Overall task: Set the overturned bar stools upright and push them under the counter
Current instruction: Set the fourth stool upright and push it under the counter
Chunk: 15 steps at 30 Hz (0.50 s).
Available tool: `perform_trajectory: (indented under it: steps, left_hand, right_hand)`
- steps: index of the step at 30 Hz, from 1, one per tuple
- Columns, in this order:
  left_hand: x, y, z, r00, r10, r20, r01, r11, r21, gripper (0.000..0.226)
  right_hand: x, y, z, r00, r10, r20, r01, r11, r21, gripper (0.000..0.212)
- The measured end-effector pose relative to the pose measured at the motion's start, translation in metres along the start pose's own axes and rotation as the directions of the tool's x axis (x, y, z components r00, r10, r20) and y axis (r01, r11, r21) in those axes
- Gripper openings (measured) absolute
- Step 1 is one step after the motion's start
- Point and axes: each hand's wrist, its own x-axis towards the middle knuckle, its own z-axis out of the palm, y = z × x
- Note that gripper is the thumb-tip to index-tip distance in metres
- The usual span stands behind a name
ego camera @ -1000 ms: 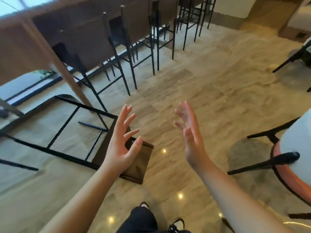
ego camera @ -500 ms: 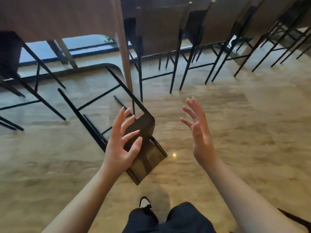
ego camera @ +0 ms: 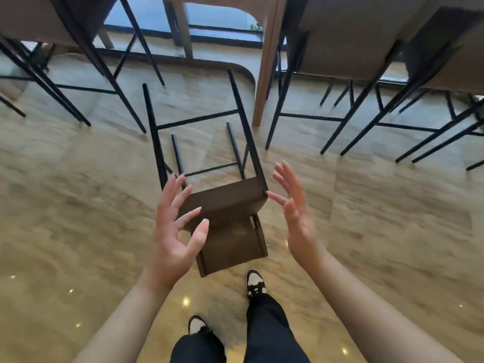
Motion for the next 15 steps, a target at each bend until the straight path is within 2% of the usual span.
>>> perform_trajectory:
  steps: [3,9,15]
  left_hand:
    - [-0.004,-0.034,0.009,0.998,-0.045,-0.054,0.046,0.999,0.019,0.083]
    - [-0.027,-0.151,0.031,0.986,-0.145,-0.085,0.147,0.989,0.022,0.084]
    - [-0.07,-0.309,0.074,0.97,-0.236,-0.062,0.241,0.965,0.105,0.086]
  right_hand:
    - [0.003,0.035,0.001,0.999,0.045,0.01,-0.045,0.999,0.023,0.061]
    - [-0.011,0.148,0.029,0.983,0.17,0.074,-0.176,0.981,0.079,0.071]
    - [-0.037,0.305,0.059,0.959,0.23,0.166,-0.223,0.973,-0.057,0.056]
